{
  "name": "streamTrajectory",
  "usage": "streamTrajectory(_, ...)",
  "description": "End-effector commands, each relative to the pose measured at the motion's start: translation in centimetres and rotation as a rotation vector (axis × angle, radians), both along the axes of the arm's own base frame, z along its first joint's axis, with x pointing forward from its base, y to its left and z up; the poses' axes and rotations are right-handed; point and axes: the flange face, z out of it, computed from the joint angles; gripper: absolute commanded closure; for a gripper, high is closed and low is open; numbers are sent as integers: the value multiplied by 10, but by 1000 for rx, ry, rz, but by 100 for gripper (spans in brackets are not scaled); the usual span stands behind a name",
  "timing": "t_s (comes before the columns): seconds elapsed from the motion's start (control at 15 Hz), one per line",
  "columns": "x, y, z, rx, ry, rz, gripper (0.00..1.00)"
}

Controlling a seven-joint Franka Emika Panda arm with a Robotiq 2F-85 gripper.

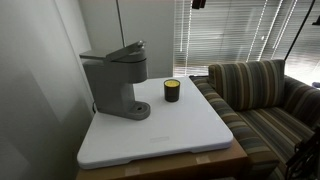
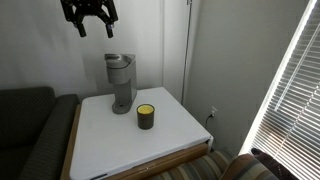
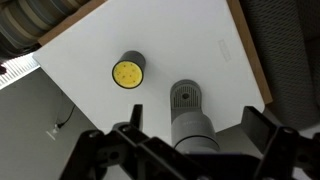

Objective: Close the coffeemaker

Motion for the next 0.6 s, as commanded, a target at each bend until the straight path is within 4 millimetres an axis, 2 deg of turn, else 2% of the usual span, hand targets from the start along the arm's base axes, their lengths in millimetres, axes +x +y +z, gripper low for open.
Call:
streamTrajectory(0.0, 7, 5, 0, 7, 1, 20, 0)
streamTrajectory(0.13, 12, 9, -3, 9, 2, 24, 0)
streamTrajectory(0.4, 8, 8, -2, 11, 7, 18, 0)
streamTrajectory(0.53, 16, 14, -4, 21, 6, 42, 0)
